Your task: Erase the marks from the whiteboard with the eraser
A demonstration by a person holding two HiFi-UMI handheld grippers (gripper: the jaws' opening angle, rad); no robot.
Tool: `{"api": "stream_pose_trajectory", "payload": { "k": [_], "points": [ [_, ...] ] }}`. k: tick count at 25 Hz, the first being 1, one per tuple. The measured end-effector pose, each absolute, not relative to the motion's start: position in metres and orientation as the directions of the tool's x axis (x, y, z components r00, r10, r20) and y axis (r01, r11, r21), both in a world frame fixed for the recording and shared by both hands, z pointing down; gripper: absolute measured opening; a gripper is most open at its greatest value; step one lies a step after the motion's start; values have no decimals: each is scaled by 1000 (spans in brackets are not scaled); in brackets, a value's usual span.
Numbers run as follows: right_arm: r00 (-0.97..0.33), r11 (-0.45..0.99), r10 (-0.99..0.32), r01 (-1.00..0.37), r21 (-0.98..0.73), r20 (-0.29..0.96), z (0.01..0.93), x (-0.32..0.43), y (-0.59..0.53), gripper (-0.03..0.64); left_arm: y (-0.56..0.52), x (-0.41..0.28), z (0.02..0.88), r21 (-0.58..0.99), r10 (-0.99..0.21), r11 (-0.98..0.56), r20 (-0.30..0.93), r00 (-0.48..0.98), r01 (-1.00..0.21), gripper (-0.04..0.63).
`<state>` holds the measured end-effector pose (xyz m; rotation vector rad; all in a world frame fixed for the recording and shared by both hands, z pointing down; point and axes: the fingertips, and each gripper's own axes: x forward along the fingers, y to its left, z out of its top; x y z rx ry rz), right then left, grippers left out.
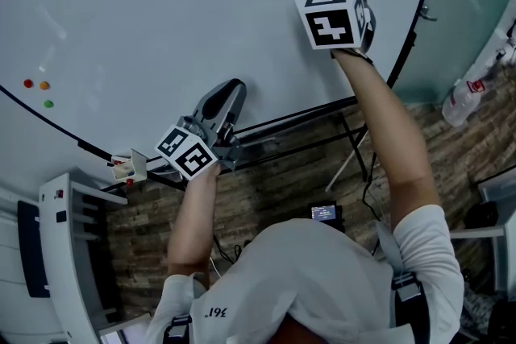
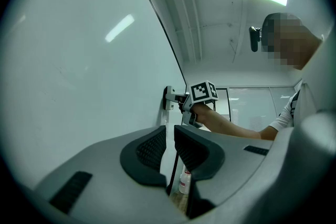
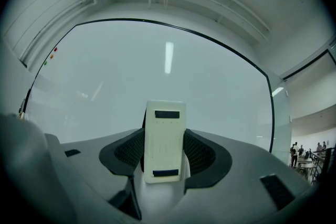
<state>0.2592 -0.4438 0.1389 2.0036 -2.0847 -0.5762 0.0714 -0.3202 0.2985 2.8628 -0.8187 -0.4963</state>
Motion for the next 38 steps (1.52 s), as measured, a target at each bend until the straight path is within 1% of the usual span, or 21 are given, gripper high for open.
{"api": "stream_pose_trajectory", "payload": {
  "k": [5, 12, 16, 22, 26, 38],
  "points": [
    [-39, -11, -992, -922, 386, -121, 144, 270, -444, 250, -317, 58, 300, 207, -545, -838, -278, 791, -505, 41],
    [31, -70, -994, -923, 379, -107, 145, 286, -446, 250, -310, 31, 299, 212, -560, -828, -283, 779, -518, 41],
    [78, -109, -992, -933, 343, -103, 146, 296, -440, 250, -305, 12, 299, 213, -571, -821, -290, 768, -530, 41],
    [90, -125, -988, -942, 313, -123, 138, 280, -423, 250, -300, -27, 292, 215, -594, -805, -302, 746, -554, 41],
    [40, -84, -990, -939, 332, -136, 135, 247, -417, 250, -295, -48, 281, 202, -602, -798, -316, 733, -568, 41],
    [-147, 85, -979, -927, 365, -143, 124, 71, -403, 250, -276, -154, 265, 190, -654, -751, -340, 676, -632, 41]
  ]
}}
